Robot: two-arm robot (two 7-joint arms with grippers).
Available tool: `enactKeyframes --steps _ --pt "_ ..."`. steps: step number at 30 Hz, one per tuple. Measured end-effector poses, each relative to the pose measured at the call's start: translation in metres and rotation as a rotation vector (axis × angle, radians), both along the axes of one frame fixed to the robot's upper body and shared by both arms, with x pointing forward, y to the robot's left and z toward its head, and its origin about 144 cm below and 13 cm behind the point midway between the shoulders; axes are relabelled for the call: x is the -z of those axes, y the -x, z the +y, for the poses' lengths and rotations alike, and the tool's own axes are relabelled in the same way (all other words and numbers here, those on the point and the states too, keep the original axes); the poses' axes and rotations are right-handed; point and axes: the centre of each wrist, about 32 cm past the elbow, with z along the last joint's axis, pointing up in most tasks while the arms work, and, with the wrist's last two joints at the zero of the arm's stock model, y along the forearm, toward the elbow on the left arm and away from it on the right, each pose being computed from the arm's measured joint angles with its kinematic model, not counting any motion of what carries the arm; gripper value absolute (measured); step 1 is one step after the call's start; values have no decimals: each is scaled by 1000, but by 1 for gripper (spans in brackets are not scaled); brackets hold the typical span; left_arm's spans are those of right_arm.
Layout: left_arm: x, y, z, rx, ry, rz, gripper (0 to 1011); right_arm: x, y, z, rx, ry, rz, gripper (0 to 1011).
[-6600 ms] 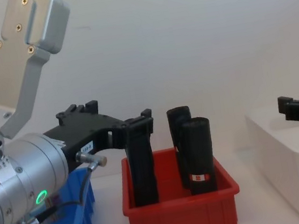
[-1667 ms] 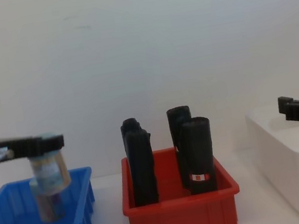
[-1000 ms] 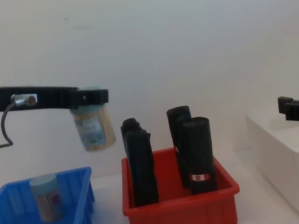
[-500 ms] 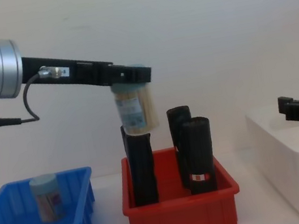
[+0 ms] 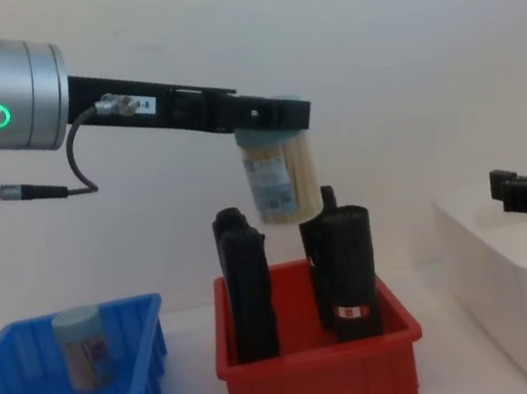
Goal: Pick the cotton swabs from the blue box and place them into the white box.
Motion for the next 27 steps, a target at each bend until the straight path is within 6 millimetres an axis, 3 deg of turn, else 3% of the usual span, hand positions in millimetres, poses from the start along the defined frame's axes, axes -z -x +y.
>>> enactKeyframes --steps 27 --pt "-4 -2 -5 44 -8 0 659 -6 -12 11 -191 12 25 1002"
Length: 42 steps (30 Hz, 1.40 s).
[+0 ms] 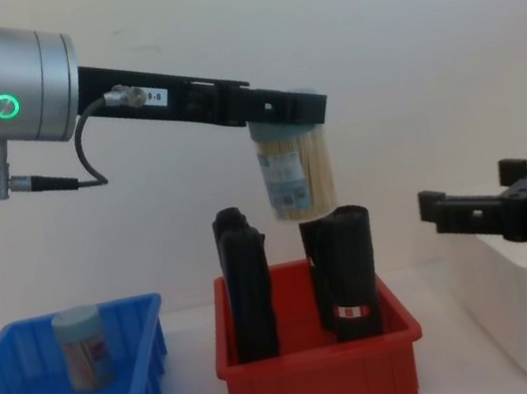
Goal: Pick the cotton swabs from the blue box and place them into the white box.
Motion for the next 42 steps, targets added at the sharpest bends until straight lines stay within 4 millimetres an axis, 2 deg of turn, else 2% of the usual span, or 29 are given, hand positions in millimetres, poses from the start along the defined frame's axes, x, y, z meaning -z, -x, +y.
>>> enactKeyframes --steps 19,42 --pt "-1 0 -1 5 0 0 659 -9 -15 29 -145 18 13 1002" --pt "-1 0 -1 6 0 0 659 -18 -27 53 -153 55 -26 1002"
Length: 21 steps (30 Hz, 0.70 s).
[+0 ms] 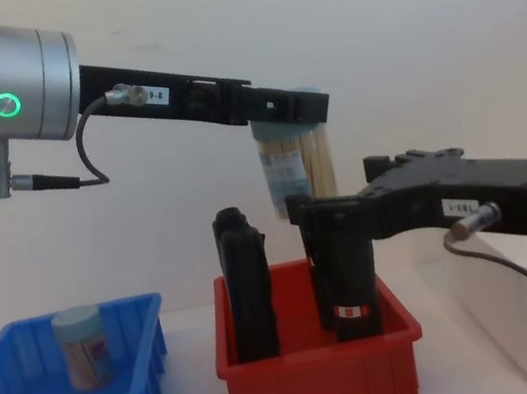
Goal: Pick the cotton swabs from the blue box and place them into the white box.
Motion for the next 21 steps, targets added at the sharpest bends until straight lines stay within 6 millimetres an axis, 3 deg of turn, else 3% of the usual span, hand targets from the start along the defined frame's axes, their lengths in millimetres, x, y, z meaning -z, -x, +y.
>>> enactKeyframes --steps 15,21 --pt "0 0 0 0 0 0 659 -2 -8 12 6 21 -22 1002" --pt "0 0 0 0 0 0 659 -2 -12 15 11 25 -25 883"
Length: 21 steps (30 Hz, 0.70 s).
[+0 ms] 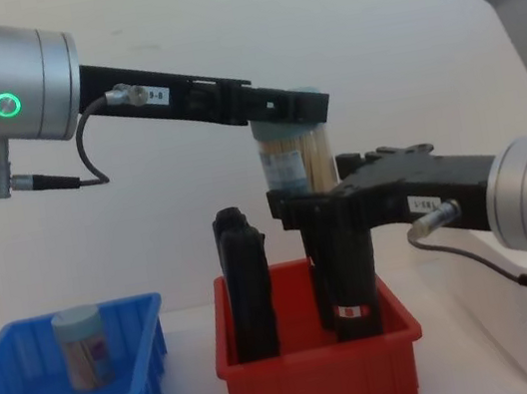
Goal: Pick the cotton swabs from the blue box and place them into the white box.
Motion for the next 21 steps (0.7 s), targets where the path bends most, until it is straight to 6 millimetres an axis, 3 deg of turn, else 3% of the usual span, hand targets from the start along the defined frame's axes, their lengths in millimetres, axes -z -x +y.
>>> enactKeyframes --steps 9,15,21 --pt "0 0 0 -1 0 0 659 0 -3 4 4 4 -3 634" --pt "0 0 0 -2 0 -1 663 0 -4 5 5 5 -5 618" --pt "0 0 0 -1 0 0 865 -1 -5 7 5 4 -6 618"
